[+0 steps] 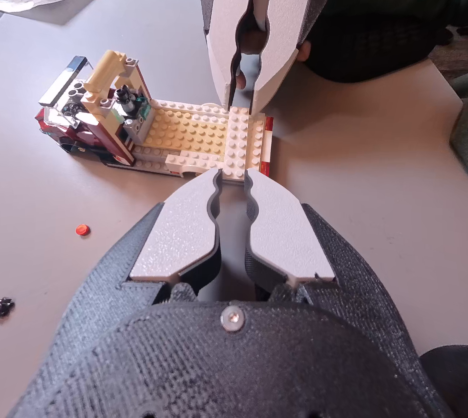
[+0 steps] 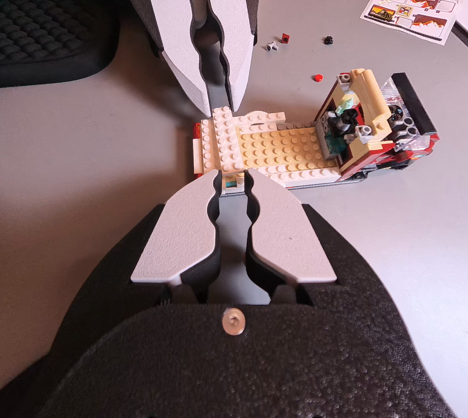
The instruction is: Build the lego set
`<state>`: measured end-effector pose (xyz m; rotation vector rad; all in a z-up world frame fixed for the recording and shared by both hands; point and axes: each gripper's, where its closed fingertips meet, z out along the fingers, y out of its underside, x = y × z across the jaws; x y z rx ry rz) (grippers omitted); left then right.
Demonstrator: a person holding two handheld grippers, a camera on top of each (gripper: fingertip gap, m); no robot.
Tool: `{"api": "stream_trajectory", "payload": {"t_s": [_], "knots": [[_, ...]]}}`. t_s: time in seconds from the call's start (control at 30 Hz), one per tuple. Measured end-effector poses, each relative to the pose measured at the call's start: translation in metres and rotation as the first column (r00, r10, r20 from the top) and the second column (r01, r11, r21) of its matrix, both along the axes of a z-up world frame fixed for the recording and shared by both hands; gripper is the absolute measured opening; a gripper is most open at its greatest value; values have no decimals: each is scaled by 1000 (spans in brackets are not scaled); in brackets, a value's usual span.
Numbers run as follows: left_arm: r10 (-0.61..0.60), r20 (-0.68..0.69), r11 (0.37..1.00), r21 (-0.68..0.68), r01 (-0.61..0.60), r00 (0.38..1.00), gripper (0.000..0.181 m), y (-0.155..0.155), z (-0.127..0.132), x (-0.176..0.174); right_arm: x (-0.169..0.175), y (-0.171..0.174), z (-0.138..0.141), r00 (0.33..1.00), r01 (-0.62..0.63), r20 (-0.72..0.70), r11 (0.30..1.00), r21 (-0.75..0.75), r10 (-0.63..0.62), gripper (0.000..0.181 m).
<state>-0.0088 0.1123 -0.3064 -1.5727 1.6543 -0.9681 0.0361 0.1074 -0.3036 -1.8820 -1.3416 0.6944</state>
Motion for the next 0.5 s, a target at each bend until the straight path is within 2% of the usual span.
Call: {"api": "stream_trajectory", "payload": {"t_s": [0.5], "knots": [[8, 10, 1000, 10, -8, 1000, 16, 3, 1, 1, 1, 1, 3, 1000, 10, -5, 1000, 15, -10, 16]]}}
